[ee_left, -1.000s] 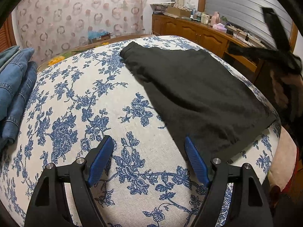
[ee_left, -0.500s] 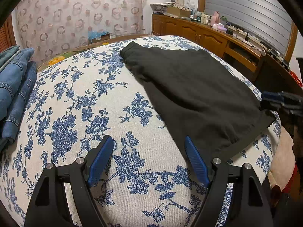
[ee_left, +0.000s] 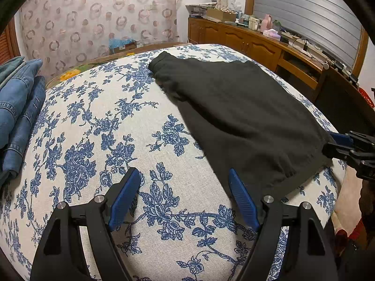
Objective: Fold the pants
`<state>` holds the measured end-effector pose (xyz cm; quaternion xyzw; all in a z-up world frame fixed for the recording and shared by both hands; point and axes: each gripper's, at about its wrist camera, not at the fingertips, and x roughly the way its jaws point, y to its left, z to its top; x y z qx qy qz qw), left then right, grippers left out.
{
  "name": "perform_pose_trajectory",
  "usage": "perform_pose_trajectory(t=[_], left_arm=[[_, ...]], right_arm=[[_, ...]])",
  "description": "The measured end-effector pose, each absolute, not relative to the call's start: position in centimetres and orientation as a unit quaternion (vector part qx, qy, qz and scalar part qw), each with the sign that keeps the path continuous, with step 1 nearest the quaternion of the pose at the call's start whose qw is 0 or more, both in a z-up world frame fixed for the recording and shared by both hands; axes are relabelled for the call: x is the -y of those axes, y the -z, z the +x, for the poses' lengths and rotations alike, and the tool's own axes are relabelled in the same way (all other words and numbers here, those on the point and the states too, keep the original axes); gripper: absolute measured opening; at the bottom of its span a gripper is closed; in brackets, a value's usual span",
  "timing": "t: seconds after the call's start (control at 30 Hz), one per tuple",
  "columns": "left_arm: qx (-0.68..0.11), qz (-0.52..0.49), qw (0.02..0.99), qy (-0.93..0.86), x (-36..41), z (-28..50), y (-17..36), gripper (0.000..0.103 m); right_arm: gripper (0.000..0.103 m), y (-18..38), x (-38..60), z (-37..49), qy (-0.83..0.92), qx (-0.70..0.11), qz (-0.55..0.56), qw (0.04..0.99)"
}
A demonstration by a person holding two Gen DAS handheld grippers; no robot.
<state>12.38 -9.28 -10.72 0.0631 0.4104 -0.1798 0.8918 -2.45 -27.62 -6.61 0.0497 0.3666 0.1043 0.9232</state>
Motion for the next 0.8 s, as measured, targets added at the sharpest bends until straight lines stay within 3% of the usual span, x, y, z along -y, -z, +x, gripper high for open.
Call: perform_pose_trajectory(t=[0.2, 0.27, 0.37, 0.7, 0.8], left_arm=[[-0.410, 0.063, 0.892, 0.180, 9.3, 12.3, 10.6, 0.079], [-0.410, 0.063, 0.892, 0.180, 9.3, 12.3, 10.7, 0.079], [-0.410, 0.063, 0.892, 0.179, 9.3, 12.3, 10.7, 0.079], [-0.388, 0.035, 0.894, 0.221, 9.5, 10.7, 8.8, 0.079], [-0.389, 0.030, 0.888, 0.245, 10.2, 10.2, 8.4, 0.065]], right_arm=[[0.047, 7.0, 26.7, -2.3, -0.103, -0.360, 0.038, 0.927], [0.039, 7.1, 26.3, -2.5, -0.106, -0.357, 0.031, 0.928], [0.037, 7.3, 25.9, -2.6, -0.107, -0.352, 0.024, 0.929], [0.035, 7.5, 26.0, -2.7, -0.107, -0.344, 0.026, 0.932], [0.035, 7.5, 25.9, -2.7, -0.107, -0.343, 0.026, 0.933]])
